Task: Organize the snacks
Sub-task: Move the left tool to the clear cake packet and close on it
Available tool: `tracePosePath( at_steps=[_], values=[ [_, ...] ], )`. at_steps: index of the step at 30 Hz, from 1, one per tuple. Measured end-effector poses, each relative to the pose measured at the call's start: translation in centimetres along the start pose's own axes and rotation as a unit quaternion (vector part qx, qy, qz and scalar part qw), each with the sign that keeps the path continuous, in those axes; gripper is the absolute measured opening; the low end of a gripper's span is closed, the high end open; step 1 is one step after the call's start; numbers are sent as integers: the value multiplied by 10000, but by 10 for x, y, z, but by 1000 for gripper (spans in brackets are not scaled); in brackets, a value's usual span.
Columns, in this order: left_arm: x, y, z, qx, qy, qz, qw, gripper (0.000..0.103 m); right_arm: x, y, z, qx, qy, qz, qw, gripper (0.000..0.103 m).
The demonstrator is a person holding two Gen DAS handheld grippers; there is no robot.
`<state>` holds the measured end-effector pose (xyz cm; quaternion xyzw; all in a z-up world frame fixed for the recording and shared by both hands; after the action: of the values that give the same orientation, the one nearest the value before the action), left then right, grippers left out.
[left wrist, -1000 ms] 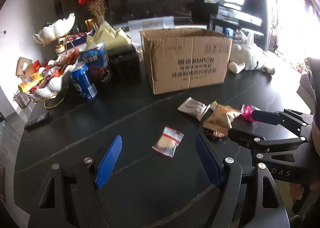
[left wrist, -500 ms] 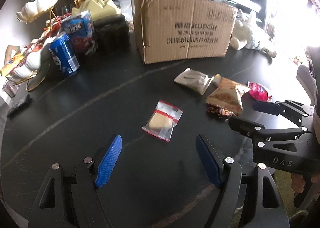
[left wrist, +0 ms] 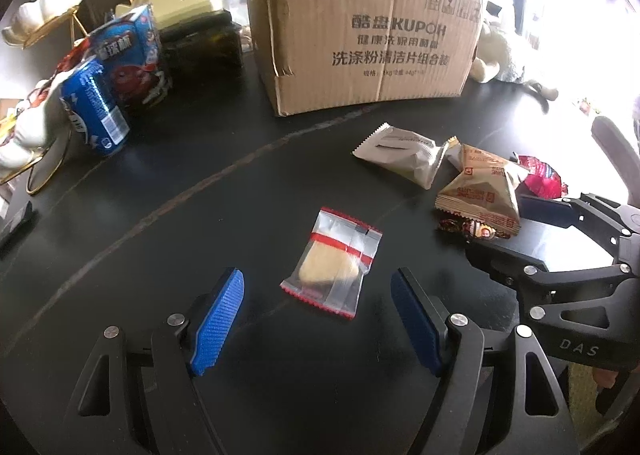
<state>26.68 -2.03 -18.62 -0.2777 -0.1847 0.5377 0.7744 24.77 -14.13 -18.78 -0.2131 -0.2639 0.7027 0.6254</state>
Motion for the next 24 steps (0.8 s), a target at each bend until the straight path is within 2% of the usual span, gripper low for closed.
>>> tracePosePath(
  at_steps=[3, 8, 11, 13, 14, 16, 18, 24],
  values=[
    [0, -1, -7, 41, 38, 15, 10000, 75, -1, -1, -3, -31, 17, 24, 10000, 68],
    [-2, -4, -14, 57, 112, 30, 9999, 71, 1, -1, -7, 6, -66, 19, 10000, 58],
    [-3, -4, -18, 100, 172, 70, 9998, 68, 2, 1, -10, 65, -135, -16, 9999, 47],
    [-3, -3, -21, 145, 214, 101, 9996, 59, 1, 1, -11, 56, -138, -33, 9999, 37],
    [-3, -3, -22, 126, 203, 99, 9997, 58, 2, 1, -11, 63, -153, -28, 9999, 35],
    [-4, -4, -22, 116, 217, 96, 9997, 47, 3, 1, -10, 55, -197, -37, 9998, 31],
    [-6, -5, -20, 111, 288, 119, 9995, 44, 4, 2, -10, 55, -227, -49, 9997, 26],
    [-11, -2, -13, 122, 359, 165, 9991, 41, 6, 3, -5, 44, -341, -92, 9994, 26]
  ],
)
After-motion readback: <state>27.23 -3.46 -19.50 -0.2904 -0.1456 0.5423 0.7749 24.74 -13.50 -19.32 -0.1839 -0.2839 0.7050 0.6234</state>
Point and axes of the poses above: each gripper's, at about its wrist camera, not at the fingertips, and z roughly against the way its jaws point, x to its left, y to its underside, the point moved 8 cm from there along -z, roughly the way its jaws point, and after that the axes turned 6 degrees about -x, right-handed, at the moved point
